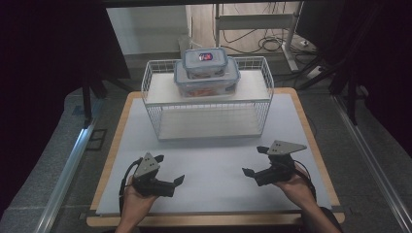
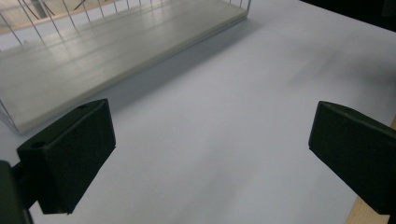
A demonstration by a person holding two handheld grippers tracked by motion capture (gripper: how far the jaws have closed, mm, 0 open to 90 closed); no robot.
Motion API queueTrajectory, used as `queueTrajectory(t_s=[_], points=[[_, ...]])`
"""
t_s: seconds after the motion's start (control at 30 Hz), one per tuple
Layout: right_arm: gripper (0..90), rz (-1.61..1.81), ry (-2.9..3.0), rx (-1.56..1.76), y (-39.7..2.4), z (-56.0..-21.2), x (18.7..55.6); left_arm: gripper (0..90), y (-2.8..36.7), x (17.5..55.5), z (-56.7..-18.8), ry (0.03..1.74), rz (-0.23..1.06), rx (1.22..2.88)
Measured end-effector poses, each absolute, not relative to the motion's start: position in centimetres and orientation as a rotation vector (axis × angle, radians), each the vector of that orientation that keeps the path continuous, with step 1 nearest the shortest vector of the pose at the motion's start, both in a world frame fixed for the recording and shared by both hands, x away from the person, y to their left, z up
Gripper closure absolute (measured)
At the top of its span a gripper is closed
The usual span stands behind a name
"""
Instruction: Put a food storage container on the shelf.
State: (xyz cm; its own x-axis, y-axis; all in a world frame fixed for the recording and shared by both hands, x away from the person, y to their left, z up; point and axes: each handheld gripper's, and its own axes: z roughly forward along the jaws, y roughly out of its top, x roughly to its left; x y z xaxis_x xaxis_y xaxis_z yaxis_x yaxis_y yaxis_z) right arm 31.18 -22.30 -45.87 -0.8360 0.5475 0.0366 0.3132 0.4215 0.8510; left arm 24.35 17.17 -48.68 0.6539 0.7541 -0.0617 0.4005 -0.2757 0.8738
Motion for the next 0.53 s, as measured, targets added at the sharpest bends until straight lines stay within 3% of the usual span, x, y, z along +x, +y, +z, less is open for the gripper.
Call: queueTrajectory(t_s=[0.53], points=[[3.8,1.200,2.511,0.715,-22.8,-50.3,31.1,0.2,16.3,23.9,-51.9,0.915,0.475,2.004]])
